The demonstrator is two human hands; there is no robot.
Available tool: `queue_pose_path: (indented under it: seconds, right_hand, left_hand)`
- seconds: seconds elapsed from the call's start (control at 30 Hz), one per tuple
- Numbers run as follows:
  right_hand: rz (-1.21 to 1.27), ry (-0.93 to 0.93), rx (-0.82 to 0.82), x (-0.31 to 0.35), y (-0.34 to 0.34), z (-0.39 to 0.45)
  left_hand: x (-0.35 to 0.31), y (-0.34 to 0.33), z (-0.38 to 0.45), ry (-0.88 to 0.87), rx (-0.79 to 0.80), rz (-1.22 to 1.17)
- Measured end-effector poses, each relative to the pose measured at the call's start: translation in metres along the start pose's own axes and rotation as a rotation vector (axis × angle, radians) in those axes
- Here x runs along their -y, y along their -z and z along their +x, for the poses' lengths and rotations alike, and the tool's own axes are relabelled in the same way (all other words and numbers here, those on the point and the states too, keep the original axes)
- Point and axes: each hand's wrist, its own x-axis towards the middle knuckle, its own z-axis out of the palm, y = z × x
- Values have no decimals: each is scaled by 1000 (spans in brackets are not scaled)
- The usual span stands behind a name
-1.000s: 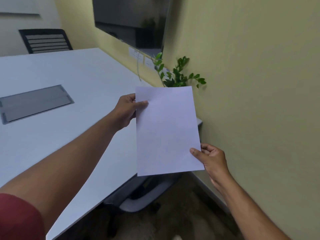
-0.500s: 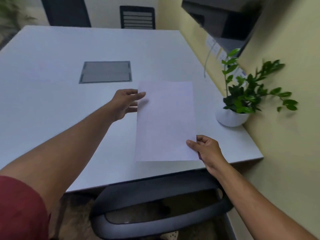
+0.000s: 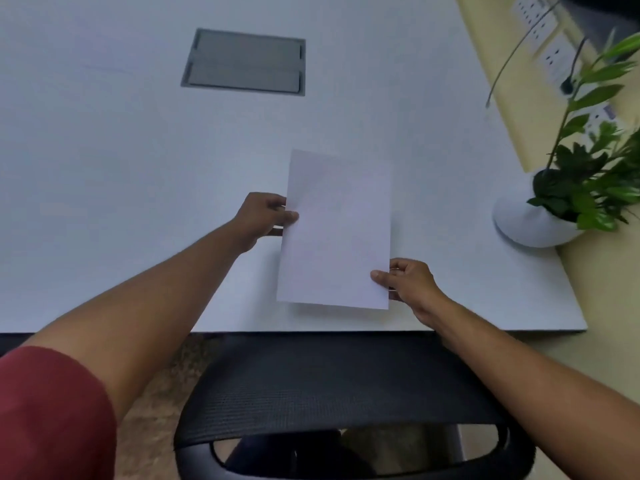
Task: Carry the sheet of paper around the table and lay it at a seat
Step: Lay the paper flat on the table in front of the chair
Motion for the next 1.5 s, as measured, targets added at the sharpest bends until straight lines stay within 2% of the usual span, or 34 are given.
queue_pose_path:
  seconds: [0.2,0.37,0.6,0.93,1.07,1.17,1.23,1.33,1.4,1.5]
  right_hand:
    - [-247,-55,28,-5,-5,63]
    - [-409,-48,8,-17,-7,90]
    - [-737,-15,-37,-43,-9,103]
    - [-797,92,-37,-57,-9,110]
    - [-795,99,-16,-60,-8,111]
    - [-803,132,-4,-60,-6,108]
    - [-844,191,5,-59,-2,104]
    - [-941,409,41,-61,7,99]
    - [-988,515,103,-65,13,96]
    - [-1074,560,211,-73,19,94]
  left_hand:
    - [50,6,40,82,7,194]
    - [70,3,59,49,-4,275]
    - [83,-14,66,31,-123,353]
    - [98,-11,68,-59,-181,640]
    - [103,-11,65,-66,-181,654]
    - [107,-9,58,-128,-146,743]
    - [114,-7,47,-230,-85,863]
    - [129,2,27,-418,21,1081]
    - [139,7,19,-490,87,1183]
    - [149,9,12,-526,165,1255]
